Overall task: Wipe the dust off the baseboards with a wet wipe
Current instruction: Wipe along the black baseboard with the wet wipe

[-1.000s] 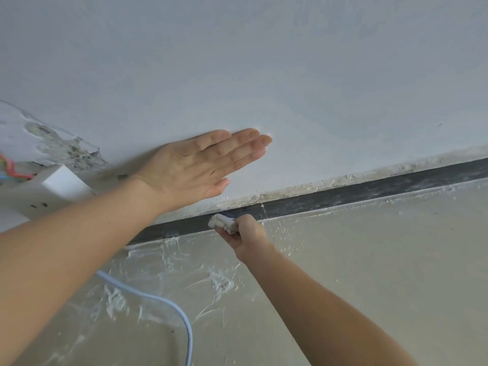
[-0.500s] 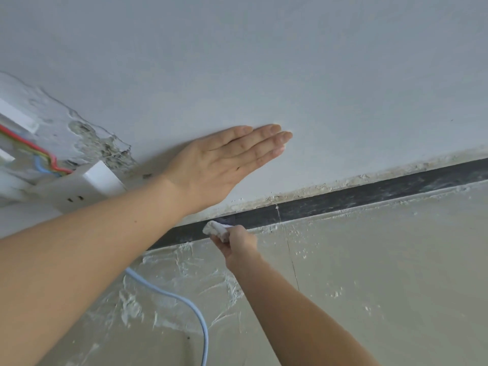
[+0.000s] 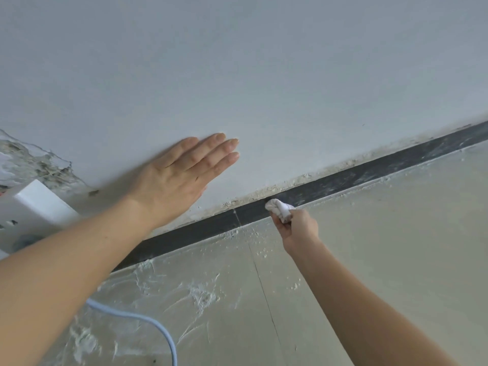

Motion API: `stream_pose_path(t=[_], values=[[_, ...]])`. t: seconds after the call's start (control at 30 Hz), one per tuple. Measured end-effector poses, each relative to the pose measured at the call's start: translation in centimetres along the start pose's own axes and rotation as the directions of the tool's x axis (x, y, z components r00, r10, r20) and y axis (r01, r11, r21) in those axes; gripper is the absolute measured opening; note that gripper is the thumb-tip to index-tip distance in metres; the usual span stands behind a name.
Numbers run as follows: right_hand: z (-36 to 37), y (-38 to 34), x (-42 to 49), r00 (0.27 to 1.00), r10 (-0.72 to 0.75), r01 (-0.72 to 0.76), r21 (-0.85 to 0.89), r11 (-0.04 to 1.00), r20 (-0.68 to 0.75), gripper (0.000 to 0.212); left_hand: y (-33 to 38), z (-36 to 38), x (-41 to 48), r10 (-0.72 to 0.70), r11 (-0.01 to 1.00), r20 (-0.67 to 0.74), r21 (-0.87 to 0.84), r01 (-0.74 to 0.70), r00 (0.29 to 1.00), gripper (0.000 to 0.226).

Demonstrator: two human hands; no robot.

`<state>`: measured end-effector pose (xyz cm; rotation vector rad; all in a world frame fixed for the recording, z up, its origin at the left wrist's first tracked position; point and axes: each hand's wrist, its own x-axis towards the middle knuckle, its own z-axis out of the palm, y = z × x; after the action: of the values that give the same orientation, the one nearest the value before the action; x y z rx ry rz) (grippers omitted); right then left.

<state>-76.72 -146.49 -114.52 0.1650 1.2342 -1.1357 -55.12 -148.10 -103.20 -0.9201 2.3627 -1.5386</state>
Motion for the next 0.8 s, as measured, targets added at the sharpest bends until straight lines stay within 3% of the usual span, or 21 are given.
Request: stream_pose_path(t=[0.1, 0.2, 0.3, 0.47, 0.6, 0.67, 0.8], values=[[-0.5, 1.9, -0.2, 0.992, 0.086, -0.076, -0.104, 0.992, 0.095, 0.028, 0.8, 0.7, 0.2, -0.026, 0.997, -0.008, 0.079, 0.027, 1.0, 0.063], [1.0, 5.5, -0.8, 0.971, 0.204, -0.17, -0.241, 0.956, 0.125, 0.025, 1.8, 0.7, 0.4, -0.111, 0.993, 0.005, 0.05, 0.11, 0.994, 0.067], [2.8, 7.0, -0.6, 0.968, 0.217, -0.192, -0.189, 0.963, 0.125, 0.028, 3.3, 0.4, 0.4, -0.2, 0.98, 0.026, 0.03, 0.199, 0.98, 0.072], [2.9, 4.6, 0.8, 0.995, 0.102, -0.093, -0.293, 0.952, 0.016, 0.011, 4.0, 0.9, 0.2, -0.233, 0.971, 0.029, 0.059, 0.231, 0.972, 0.078], [1.8, 0.6, 1.5, 0.999, 0.016, -0.029, -0.343, 0.939, -0.041, 0.016, 3.9, 1.4, 0.2, -0.228, 0.972, 0.022, 0.058, 0.226, 0.973, 0.078], [0.9, -1.0, 1.7, 0.998, -0.03, 0.012, -0.312, 0.95, -0.051, 0.024, 4.0, 1.5, 0.3, -0.23, 0.971, 0.016, 0.075, 0.229, 0.973, 0.078], [-1.2, -1.8, 1.4, 0.976, -0.155, 0.128, -0.169, 0.977, -0.154, 0.013, 4.0, 1.7, 0.4, -0.219, 0.972, 0.021, 0.094, 0.217, 0.975, 0.079]])
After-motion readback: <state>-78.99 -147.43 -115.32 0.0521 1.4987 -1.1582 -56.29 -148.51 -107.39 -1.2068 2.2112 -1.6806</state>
